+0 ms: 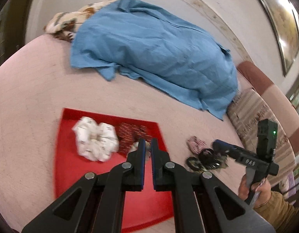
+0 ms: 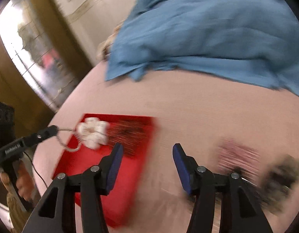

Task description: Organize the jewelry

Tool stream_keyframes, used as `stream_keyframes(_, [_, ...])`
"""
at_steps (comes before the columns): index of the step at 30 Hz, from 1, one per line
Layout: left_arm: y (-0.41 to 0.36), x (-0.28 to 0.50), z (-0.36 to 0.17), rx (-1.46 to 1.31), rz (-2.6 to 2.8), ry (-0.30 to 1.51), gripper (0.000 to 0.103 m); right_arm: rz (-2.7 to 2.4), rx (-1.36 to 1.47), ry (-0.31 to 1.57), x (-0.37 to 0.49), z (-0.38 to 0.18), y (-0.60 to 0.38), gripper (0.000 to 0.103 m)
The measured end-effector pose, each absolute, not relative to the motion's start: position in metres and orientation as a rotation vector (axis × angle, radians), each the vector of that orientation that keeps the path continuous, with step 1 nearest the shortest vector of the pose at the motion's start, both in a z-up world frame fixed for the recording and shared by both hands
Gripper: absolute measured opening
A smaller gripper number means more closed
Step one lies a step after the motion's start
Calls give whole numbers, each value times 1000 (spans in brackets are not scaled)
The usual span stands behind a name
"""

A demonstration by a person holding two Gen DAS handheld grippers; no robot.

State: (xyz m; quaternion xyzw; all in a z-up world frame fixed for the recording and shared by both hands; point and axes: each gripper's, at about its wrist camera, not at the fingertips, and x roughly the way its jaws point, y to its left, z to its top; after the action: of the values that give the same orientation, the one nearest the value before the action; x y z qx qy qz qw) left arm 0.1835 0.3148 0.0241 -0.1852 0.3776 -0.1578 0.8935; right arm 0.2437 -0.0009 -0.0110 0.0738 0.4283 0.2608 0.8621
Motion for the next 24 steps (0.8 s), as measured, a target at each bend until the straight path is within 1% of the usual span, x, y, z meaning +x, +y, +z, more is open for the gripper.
stream_keyframes(2, [292, 178, 27, -350, -364, 785, 5, 465, 174, 887, 230, -8, -50, 60])
stream_keyframes(4, [263, 173, 28, -300, -402, 797, 5, 393, 185, 888, 217, -7, -85, 66])
stream_keyframes(6, [233, 171, 24, -261, -442, 825, 5, 317, 194, 909, 199, -18, -128, 66])
stream_keyframes(10, [169, 163, 1, -228, -535, 916, 5, 237, 248, 946, 174, -40, -182, 66])
stream_keyframes(14, [125, 158, -32, -219, -568, 1004, 5, 226, 320, 960, 163, -60, -205, 66])
stream_keyframes(17, [104, 157, -59, -191, -519, 1071, 5, 249, 338, 961, 160, -68, -204, 66])
stream_keyframes(20, [97, 155, -75, -173, -477, 1106, 5, 273, 339, 949, 160, -72, -202, 66])
stream_keyframes(24, [94, 152, -83, -167, -456, 1110, 5, 283, 340, 931, 163, -74, -206, 66])
